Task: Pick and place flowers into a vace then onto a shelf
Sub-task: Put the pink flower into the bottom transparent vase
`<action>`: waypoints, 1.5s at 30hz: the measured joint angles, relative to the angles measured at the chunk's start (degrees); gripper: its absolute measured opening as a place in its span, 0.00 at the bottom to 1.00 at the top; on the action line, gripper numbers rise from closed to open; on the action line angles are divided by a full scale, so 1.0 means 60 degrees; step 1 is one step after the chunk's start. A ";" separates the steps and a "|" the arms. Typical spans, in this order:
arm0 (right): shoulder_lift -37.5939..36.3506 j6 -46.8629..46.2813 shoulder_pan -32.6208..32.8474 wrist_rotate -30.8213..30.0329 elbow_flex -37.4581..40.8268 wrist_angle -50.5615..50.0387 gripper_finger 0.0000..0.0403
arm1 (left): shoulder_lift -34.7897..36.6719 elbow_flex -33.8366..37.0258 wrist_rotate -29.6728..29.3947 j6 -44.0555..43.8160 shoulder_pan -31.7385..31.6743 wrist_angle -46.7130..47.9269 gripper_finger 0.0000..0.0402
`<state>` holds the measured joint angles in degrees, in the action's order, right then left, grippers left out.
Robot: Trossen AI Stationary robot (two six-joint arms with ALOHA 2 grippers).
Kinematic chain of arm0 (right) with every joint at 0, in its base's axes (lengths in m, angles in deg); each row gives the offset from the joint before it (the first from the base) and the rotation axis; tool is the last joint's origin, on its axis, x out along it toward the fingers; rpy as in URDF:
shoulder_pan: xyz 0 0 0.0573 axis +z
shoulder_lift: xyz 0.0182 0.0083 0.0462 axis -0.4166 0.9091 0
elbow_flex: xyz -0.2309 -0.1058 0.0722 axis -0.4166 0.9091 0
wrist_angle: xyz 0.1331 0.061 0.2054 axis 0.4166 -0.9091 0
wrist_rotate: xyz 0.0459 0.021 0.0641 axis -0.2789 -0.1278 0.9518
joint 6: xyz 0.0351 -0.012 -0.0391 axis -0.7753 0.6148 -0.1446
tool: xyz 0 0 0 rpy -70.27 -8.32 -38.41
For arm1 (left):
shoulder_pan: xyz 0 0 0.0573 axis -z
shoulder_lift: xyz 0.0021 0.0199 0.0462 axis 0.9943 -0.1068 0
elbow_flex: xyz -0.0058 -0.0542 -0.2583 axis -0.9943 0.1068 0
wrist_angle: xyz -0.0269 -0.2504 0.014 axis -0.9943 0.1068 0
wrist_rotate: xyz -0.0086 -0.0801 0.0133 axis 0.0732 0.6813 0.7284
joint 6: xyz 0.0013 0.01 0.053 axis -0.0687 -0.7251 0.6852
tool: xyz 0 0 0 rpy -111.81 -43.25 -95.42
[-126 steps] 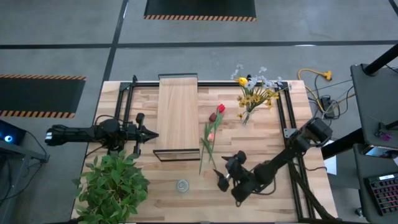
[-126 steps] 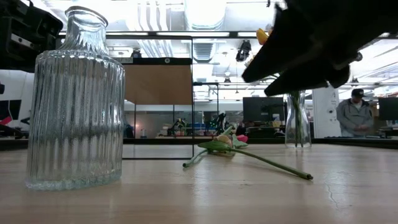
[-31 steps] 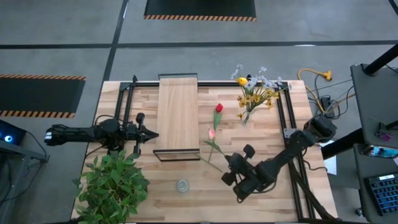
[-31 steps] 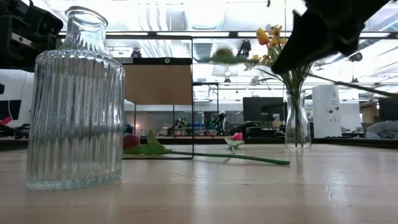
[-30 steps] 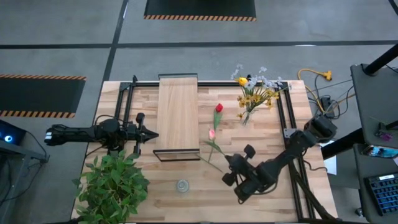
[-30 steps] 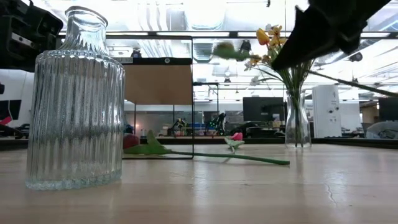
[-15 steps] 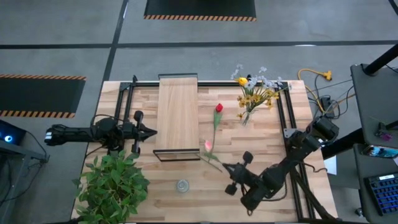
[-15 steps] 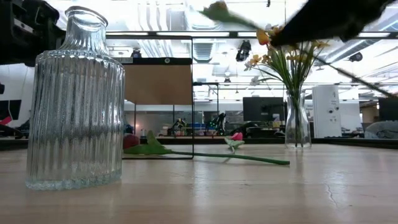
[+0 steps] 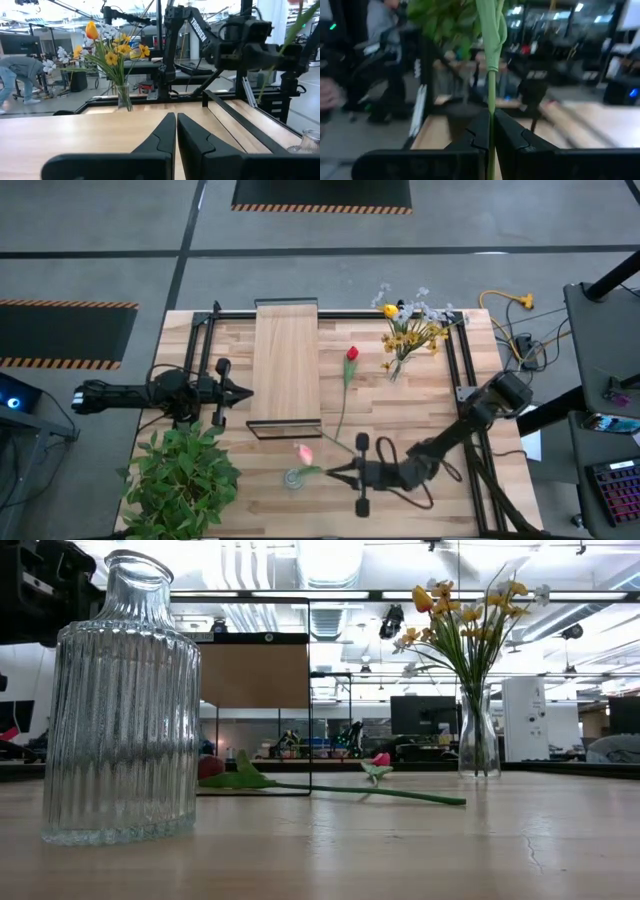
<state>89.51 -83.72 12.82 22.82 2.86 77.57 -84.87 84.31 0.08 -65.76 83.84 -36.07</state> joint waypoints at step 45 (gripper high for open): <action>0.4193 0.2061 -0.1771 0.2939 -0.4268 0.4102 0.02 | -0.0007 0.0004 0.0004 -0.0002 0.0000 0.0431 0.00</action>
<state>114.66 -71.36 2.20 40.45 -22.74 102.18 -84.91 84.34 0.10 -65.77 83.84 -33.48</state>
